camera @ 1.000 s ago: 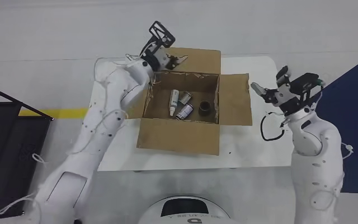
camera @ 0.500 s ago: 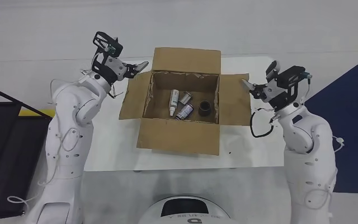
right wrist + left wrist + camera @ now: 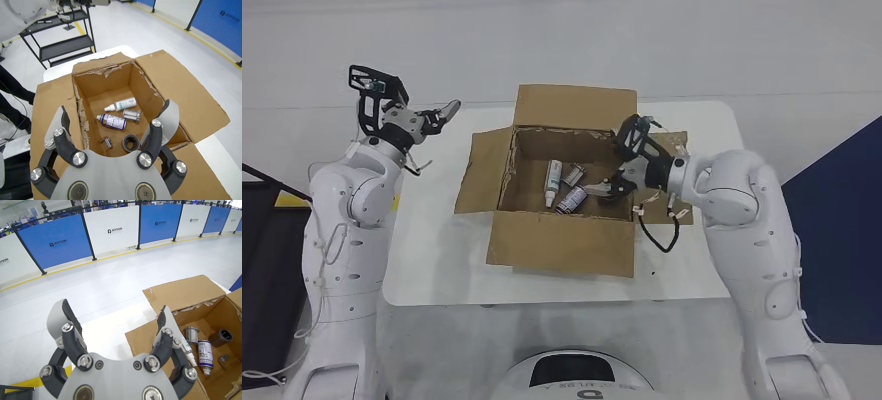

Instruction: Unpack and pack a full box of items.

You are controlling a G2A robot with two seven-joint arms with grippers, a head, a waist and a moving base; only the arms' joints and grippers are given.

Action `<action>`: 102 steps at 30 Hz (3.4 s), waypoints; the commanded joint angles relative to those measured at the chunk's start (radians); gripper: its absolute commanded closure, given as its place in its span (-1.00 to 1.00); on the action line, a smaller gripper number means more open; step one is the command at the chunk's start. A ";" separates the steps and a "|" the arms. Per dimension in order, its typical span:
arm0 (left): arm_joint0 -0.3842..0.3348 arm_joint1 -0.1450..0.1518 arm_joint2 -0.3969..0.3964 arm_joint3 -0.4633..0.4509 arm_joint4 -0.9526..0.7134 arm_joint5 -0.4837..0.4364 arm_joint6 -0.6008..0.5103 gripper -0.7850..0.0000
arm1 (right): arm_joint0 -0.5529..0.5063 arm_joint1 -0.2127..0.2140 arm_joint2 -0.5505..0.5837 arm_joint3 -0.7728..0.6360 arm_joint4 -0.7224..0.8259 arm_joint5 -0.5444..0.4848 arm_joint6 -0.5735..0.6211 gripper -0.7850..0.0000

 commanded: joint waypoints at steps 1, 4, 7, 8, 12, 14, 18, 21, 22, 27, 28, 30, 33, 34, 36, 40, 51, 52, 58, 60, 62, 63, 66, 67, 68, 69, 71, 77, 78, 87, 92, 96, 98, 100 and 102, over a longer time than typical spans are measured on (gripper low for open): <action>-0.001 0.000 0.000 -0.001 0.000 -0.001 -0.001 -1.00 | 0.019 0.000 -0.009 0.002 0.036 -0.008 0.020 -1.00; -0.001 0.000 0.000 -0.001 0.000 -0.001 -0.001 -1.00 | 0.019 0.000 -0.009 0.002 0.036 -0.008 0.020 -1.00; -0.001 0.000 0.000 -0.001 0.000 -0.001 -0.001 -1.00 | 0.020 0.001 -0.014 0.004 0.012 0.003 0.031 -1.00; -0.001 0.000 0.000 -0.001 0.000 -0.001 -0.001 -1.00 | 0.028 0.001 -0.031 0.001 -0.052 0.040 0.056 -1.00; -0.001 0.000 0.000 -0.001 0.000 -0.001 -0.001 -1.00 | 0.152 -0.019 -0.179 0.116 -0.144 0.197 0.169 -1.00; -0.001 0.000 0.000 -0.001 0.000 -0.001 -0.001 -1.00 | 0.234 -0.028 -0.241 0.208 -0.136 0.206 0.256 -1.00; -0.001 0.000 0.000 -0.001 0.000 -0.001 -0.001 -1.00 | 0.372 -0.045 -0.403 0.359 -0.174 0.239 0.328 -0.99; -0.001 0.000 0.000 -0.001 0.000 -0.001 -0.001 -1.00 | 0.456 -0.049 -0.509 0.435 -0.177 0.255 0.344 -0.45; -0.001 0.000 0.000 -0.001 0.000 -0.001 -0.001 -1.00 | 0.480 -0.048 -0.538 0.453 -0.179 0.261 0.350 -0.29; -0.001 0.000 0.000 -0.001 0.000 -0.001 -0.001 -1.00 | 0.572 -0.049 -0.723 0.516 -0.202 0.300 0.389 0.05; -0.001 0.000 0.000 -0.001 0.000 -0.001 -0.001 -1.00 | 0.589 -0.049 -0.763 0.527 -0.194 0.303 0.392 0.05; -0.001 0.000 0.000 -0.001 0.000 -0.001 -0.001 -1.00 | 0.621 -0.051 -0.829 0.551 -0.166 0.306 0.395 0.05; -0.001 0.000 0.000 -0.001 0.000 -0.001 -0.001 -1.00 | 0.668 -0.052 -0.918 0.581 -0.118 0.308 0.397 -0.22; -0.001 0.000 0.000 -0.001 0.000 -0.001 -0.001 -1.00 | 0.683 -0.052 -0.943 0.594 -0.101 0.312 0.401 -0.18; -0.001 0.000 0.000 -0.001 0.000 -0.001 -0.001 -1.00 | 0.711 -0.055 -0.988 0.617 -0.076 0.323 0.412 0.00; -0.001 0.000 0.000 -0.001 0.000 -0.001 -0.001 -1.00 | 0.755 -0.060 -1.048 0.640 -0.015 0.320 0.409 0.06; -0.001 0.000 0.000 -0.001 0.000 -0.001 -0.001 -1.00 | 0.798 -0.086 -1.155 0.688 0.021 0.342 0.430 0.11; -0.001 0.000 0.000 -0.001 0.000 -0.001 -0.001 -1.00 | 0.801 -0.092 -1.163 0.700 0.024 0.337 0.426 0.11; -0.001 0.000 0.000 -0.001 0.000 -0.001 -0.001 -1.00 | 0.803 -0.136 -1.172 0.765 0.019 0.317 0.406 0.20; -0.001 0.000 0.000 -0.001 0.000 -0.001 -0.001 -1.00 | 0.804 -0.150 -1.172 0.787 0.014 0.315 0.404 0.21; -0.001 0.000 0.000 -0.001 0.000 -0.001 -0.001 -1.00 | 0.806 -0.164 -1.172 0.808 0.010 0.314 0.402 0.22; -0.001 0.000 0.000 -0.001 0.000 -0.001 -0.001 -1.00 | 0.808 -0.170 -1.172 0.818 0.009 0.312 0.401 0.22; -0.001 0.000 0.000 -0.001 0.000 -0.001 -0.001 -1.00 | 0.814 -0.185 -1.167 0.845 0.003 0.318 0.398 0.25; -0.001 0.000 0.000 -0.001 0.000 -0.001 -0.001 -1.00 | 0.815 -0.189 -1.166 0.852 0.000 0.321 0.398 0.25; -0.001 0.000 0.000 -0.001 0.000 -0.001 -0.001 -1.00 | 0.817 -0.192 -1.163 0.857 -0.002 0.325 0.398 0.25; -0.001 0.000 0.000 -0.001 0.000 -0.001 -0.001 -1.00 | 0.818 -0.195 -1.159 0.863 -0.003 0.330 0.395 0.25; -0.001 0.000 0.000 -0.001 0.000 -0.001 -0.001 -1.00 | 0.818 -0.198 -1.153 0.877 -0.008 0.339 0.390 0.26; -0.001 0.000 0.000 -0.001 0.000 -0.001 -0.001 -1.00 | 0.795 -0.224 -1.168 0.925 -0.023 0.331 0.419 0.31; -0.001 0.000 0.000 -0.001 0.000 -0.001 -0.001 -1.00 | 0.794 -0.230 -1.172 0.934 -0.024 0.327 0.416 0.31; -0.001 0.000 0.000 -0.001 0.000 -0.001 -0.001 -1.00 | 0.787 -0.272 -1.172 1.013 -0.032 0.298 0.386 0.57; -0.001 0.000 0.000 -0.001 0.000 -0.001 -0.001 -1.00 | 0.782 -0.297 -1.172 1.056 -0.041 0.279 0.368 0.95; -0.001 0.000 0.000 -0.001 0.000 -0.001 -0.001 -1.00 | 0.790 -0.313 -1.171 1.083 -0.038 0.268 0.356 1.00; -0.001 0.000 0.000 -0.001 0.000 -0.001 -0.001 -1.00 | 0.798 -0.314 -1.163 1.086 -0.034 0.264 0.351 1.00; -0.001 0.000 0.000 -0.001 0.000 -0.001 -0.001 -1.00 | 0.804 -0.310 -1.152 1.079 -0.036 0.271 0.338 1.00; -0.001 0.000 0.000 -0.001 0.000 -0.001 -0.001 -1.00 | 0.807 -0.301 -1.139 1.061 -0.042 0.287 0.318 1.00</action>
